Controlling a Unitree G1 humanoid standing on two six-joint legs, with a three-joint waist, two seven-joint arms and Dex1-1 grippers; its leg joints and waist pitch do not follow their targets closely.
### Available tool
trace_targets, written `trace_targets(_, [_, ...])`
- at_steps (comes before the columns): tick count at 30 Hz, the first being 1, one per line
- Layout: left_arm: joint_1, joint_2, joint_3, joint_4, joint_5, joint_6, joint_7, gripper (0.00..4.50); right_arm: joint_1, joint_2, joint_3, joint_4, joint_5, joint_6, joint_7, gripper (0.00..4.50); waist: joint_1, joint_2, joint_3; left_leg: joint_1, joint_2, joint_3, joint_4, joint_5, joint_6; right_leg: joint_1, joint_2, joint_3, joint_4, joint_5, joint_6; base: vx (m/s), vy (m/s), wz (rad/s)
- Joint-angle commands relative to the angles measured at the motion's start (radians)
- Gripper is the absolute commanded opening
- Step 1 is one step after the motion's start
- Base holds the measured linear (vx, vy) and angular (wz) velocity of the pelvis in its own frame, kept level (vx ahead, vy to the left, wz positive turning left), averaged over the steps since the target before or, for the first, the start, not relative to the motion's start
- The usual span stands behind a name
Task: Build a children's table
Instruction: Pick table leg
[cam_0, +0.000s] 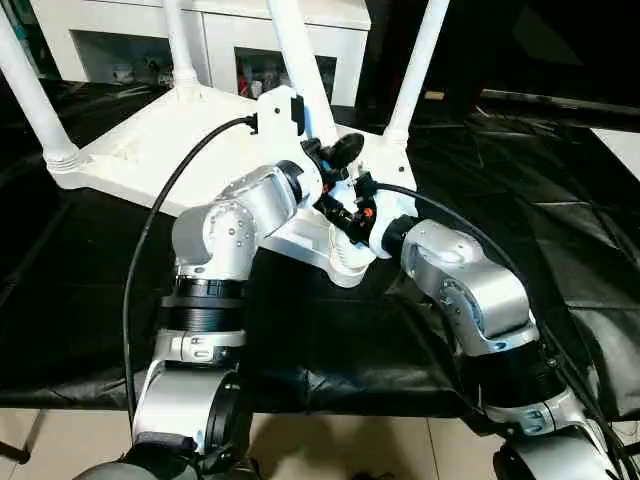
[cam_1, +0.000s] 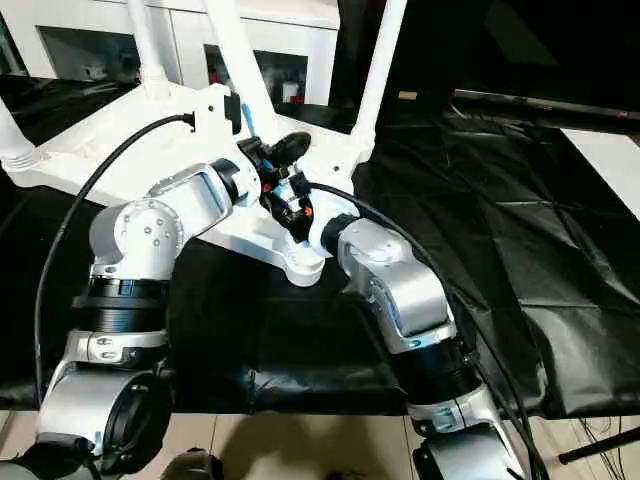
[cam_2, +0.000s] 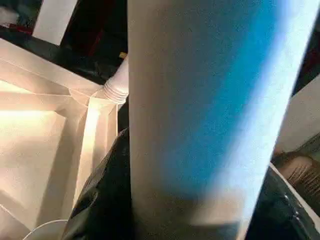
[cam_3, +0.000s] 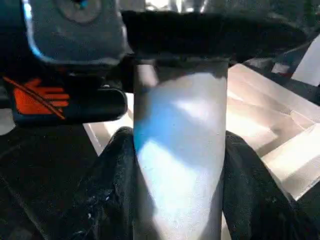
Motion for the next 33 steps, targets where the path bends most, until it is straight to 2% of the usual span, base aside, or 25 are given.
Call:
trace_targets(1, [-0.008,0.006,0.026,-0.025,-0.001,-0.017,0.016,1.92,-0.012,-0.005,-0.013,-0.001,-0.02,-0.021,-0.018,1.85,-0.005,0.0,-0.101,0.018,-0.002,0.001,-0.075,-0.262,-0.055,0.052,-0.044,0.037,-0.077,-0.354,-0.044,0.0,0.0,0.0])
trace_targets(3, [-0.008,0.01,0.02,-0.033,-0.01,-0.006,-0.003,1.91,-0.012,-0.002,-0.013,0.005,-0.029,-0.056,-0.007,1.85,-0.004,0.001,-0.102,0.019,-0.003,0.002,-0.075,-0.262,-0.056,0.052,-0.045,0.037,-0.076,-0.35,-0.048,0.0,0.0,0.0])
trace_targets(4, [-0.009,0.014,0.013,-0.035,-0.014,0.001,-0.017,1.91,-0.011,0.002,-0.02,0.007,-0.011,-0.064,0.015,2.2,-0.004,0.003,-0.103,0.02,-0.002,0.002,-0.075,-0.263,-0.055,0.051,-0.045,0.037,-0.076,-0.341,-0.052,0.0,0.0,0.0])
trace_targets(5, [-0.011,0.031,-0.006,-0.042,-0.032,0.023,-0.065,1.91,-0.006,0.007,-0.047,-0.002,0.042,-0.047,0.055,2.41,-0.005,0.003,-0.102,0.019,-0.001,0.001,-0.075,-0.264,-0.056,0.052,-0.044,0.037,-0.073,-0.334,-0.054,0.0,0.0,0.0])
trace_targets(6, [-0.018,0.073,-0.043,-0.057,-0.066,0.064,-0.167,1.9,-0.004,-0.015,-0.09,-0.029,0.127,0.029,0.123,2.55,-0.003,0.003,-0.104,0.023,-0.003,0.002,-0.074,-0.269,-0.044,0.053,-0.044,0.037,-0.07,-0.33,-0.064,0.0,0.0,0.0])
trace_targets(7, [-0.018,0.076,-0.047,-0.059,-0.069,0.067,-0.176,1.9,-0.004,-0.018,-0.093,-0.031,0.133,0.037,0.129,2.55,-0.003,0.003,-0.103,0.024,-0.003,0.002,-0.074,-0.269,-0.038,0.053,-0.042,0.037,-0.071,-0.327,-0.068,0.0,0.0,0.0])
trace_targets(8, [-0.022,0.105,-0.07,-0.068,-0.091,0.086,-0.248,1.9,-0.001,-0.054,-0.097,-0.047,0.168,0.08,0.188,2.58,-0.002,0.005,-0.101,0.024,0.0,0.002,-0.075,-0.265,-0.039,0.051,-0.041,0.038,-0.069,-0.311,-0.078,0.0,0.0,0.0])
trace_targets(11, [-0.027,0.153,-0.098,-0.085,-0.133,0.128,-0.364,1.89,0.007,-0.125,-0.102,-0.065,0.203,0.112,0.281,2.76,0.003,0.005,-0.102,0.025,0.0,0.004,-0.074,-0.247,-0.042,0.055,-0.042,0.039,-0.063,-0.274,-0.101,0.0,0.0,0.0])
trace_targets(12, [-0.026,0.203,-0.129,-0.104,-0.166,0.16,-0.476,1.89,0.011,-0.185,-0.121,-0.072,0.242,0.154,0.359,2.82,0.004,0.006,-0.101,0.024,0.001,0.004,-0.075,-0.245,-0.044,0.056,-0.043,0.04,-0.063,-0.275,-0.111,0.0,0.0,0.0])
trace_targets(13, [-0.024,0.221,-0.141,-0.111,-0.176,0.169,-0.516,1.89,0.012,-0.205,-0.129,-0.073,0.256,0.167,0.386,2.85,0.007,0.001,-0.102,0.024,-0.001,0.005,-0.074,-0.246,-0.04,0.06,-0.044,0.04,-0.062,-0.288,-0.115,0.0,0.0,0.0])
trace_targets(15, [-0.022,0.263,-0.156,-0.133,-0.217,0.195,-0.612,1.89,0.011,-0.252,-0.162,-0.067,0.312,0.223,0.451,2.85,0.005,0.0,-0.1,0.02,-0.001,0.005,-0.074,-0.241,-0.042,0.061,-0.047,0.04,-0.062,-0.29,-0.125,0.0,0.0,0.0])
trace_targets(16, [-0.023,0.282,-0.161,-0.139,-0.235,0.204,-0.655,1.89,0.012,-0.275,-0.175,-0.064,0.34,0.248,0.48,2.85,0.006,0.0,-0.1,0.022,0.001,0.007,-0.074,-0.241,-0.038,0.06,-0.047,0.041,-0.063,-0.3,-0.13,0.0,0.0,0.0])
trace_targets(17, [-0.025,0.296,-0.165,-0.14,-0.252,0.214,-0.69,1.89,0.012,-0.292,-0.181,-0.063,0.359,0.265,0.501,2.85,0.005,-0.003,-0.099,0.022,0.0,0.007,-0.073,-0.241,-0.036,0.06,-0.047,0.041,-0.064,-0.308,-0.13,0.0,0.0,0.0])
trace_targets(18, [-0.025,0.296,-0.165,-0.14,-0.252,0.214,-0.69,1.89,0.012,-0.292,-0.181,-0.063,0.359,0.265,0.501,2.85,0.006,-0.003,-0.099,0.022,-0.001,0.007,-0.073,-0.242,-0.036,0.061,-0.047,0.04,-0.064,-0.318,-0.131,0.0,0.0,0.0])
trace_targets(19, [-0.021,0.323,-0.177,-0.158,-0.286,0.232,-0.766,1.88,0.012,-0.311,-0.188,-0.059,0.4,0.303,0.533,2.85,0.005,-0.003,-0.097,0.022,-0.002,0.007,-0.073,-0.254,-0.039,0.059,-0.05,0.039,-0.07,-0.361,-0.127,0.0,0.0,0.0])
trace_targets(21, [-0.011,0.339,-0.19,-0.181,-0.306,0.244,-0.809,1.88,0.011,-0.316,-0.182,-0.057,0.409,0.31,0.542,2.58,0.004,-0.003,-0.098,0.023,0.002,0.005,-0.074,-0.26,-0.047,0.057,-0.051,0.038,-0.07,-0.39,-0.12,0.0,0.0,0.0])
trace_targets(23, [-0.003,0.344,-0.197,-0.197,-0.316,0.251,-0.822,1.88,0.011,-0.313,-0.179,-0.057,0.413,0.315,0.541,2.48,0.003,-0.003,-0.095,0.027,0.003,0.004,-0.075,-0.282,-0.056,0.052,-0.052,0.038,-0.076,-0.429,-0.107,0.0,0.0,0.0])
trace_targets(27, [0.001,0.338,-0.218,-0.184,-0.29,0.225,-0.824,1.88,0.009,-0.3,-0.156,-0.057,0.411,0.316,0.541,2.12,0.004,-0.005,-0.096,0.03,0.003,0.003,-0.074,-0.298,-0.064,0.048,-0.053,0.036,-0.083,-0.478,-0.082,0.0,0.0,0.0])
trace_targets(33, [0.001,0.33,-0.221,-0.173,-0.275,0.2,-0.813,1.88,0.001,-0.286,-0.156,-0.048,0.421,0.313,0.515,1.96,0.005,-0.007,-0.099,0.026,0.003,0.0,-0.077,-0.294,-0.07,0.051,-0.052,0.034,-0.082,-0.47,-0.068,0.0,0.0,0.0])
